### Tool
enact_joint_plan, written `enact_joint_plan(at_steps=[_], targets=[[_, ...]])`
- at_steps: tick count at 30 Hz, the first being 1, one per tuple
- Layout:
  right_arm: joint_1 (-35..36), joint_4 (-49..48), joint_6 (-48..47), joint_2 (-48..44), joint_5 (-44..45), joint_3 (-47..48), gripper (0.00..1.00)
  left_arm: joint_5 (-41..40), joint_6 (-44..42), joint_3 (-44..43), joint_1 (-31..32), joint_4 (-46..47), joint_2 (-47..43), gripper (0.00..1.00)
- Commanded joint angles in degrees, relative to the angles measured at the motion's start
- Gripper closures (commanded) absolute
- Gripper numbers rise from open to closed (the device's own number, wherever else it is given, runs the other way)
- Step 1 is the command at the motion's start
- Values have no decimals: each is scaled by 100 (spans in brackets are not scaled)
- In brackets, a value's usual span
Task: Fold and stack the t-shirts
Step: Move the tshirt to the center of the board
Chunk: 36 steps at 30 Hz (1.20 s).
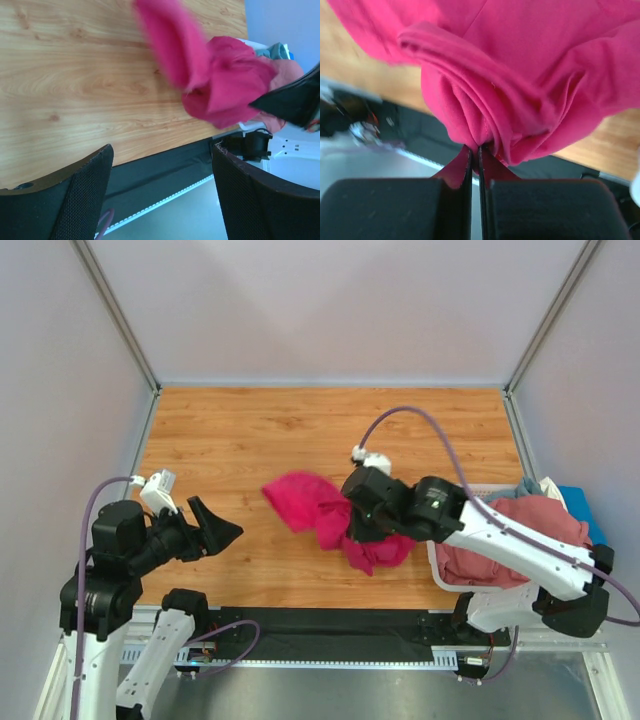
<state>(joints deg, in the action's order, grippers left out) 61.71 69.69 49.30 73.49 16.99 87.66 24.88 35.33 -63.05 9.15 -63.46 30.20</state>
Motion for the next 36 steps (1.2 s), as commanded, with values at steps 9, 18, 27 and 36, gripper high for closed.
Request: enact_joint_plan(at_steps=[9,18,27,36], targets=[[-238,-1120,-515,359,-1710,-1206,29,50,430,854,26,-309,-322,2],[-2382,-1176,-1668,-380,-1340,-3167,26,-1107,1143,1893,2887,1661,1845,1],[-2814,-1986,-2539,1157,-1382,-2694,32,-2471,-7,162,4007,2090,5232,5],[-2946,-2241,-2768,1782,-1840,-2438,33,-1250,-632,-691,3708,2778,7306,14]])
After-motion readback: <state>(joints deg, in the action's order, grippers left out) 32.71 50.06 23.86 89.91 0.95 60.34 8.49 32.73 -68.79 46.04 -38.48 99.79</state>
